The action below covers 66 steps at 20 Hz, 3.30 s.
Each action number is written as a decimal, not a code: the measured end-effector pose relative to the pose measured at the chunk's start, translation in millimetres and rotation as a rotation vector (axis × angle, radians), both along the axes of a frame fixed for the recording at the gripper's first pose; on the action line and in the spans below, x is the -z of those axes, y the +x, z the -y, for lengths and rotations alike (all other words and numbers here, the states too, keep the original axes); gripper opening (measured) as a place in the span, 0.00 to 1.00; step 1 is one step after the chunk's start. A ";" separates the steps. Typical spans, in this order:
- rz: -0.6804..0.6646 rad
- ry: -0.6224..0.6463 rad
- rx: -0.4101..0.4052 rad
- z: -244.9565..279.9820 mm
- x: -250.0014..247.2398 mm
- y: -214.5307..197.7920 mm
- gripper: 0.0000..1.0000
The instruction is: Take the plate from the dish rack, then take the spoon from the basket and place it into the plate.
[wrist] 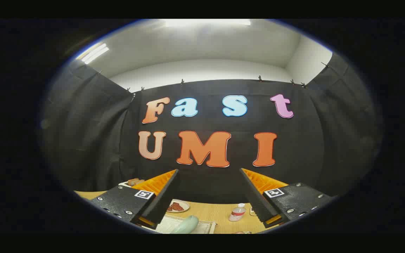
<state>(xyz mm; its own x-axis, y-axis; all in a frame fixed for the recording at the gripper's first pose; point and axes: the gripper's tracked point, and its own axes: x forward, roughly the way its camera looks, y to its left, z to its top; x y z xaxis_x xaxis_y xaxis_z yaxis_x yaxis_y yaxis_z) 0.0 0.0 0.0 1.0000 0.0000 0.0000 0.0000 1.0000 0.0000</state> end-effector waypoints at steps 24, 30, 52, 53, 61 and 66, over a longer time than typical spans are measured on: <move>-0.063 0.027 -0.030 -7.3 16.1 3.9 0.98; -0.238 0.111 -0.013 -2.0 55.3 15.5 0.98; -1.270 0.266 -0.083 -60.0 276.0 -16.9 0.66; -1.300 0.254 -0.074 -59.9 281.2 -19.1 0.64; -1.411 0.113 -0.009 -63.5 303.8 -25.9 0.38; -1.446 0.024 0.051 -62.2 304.3 -26.8 0.30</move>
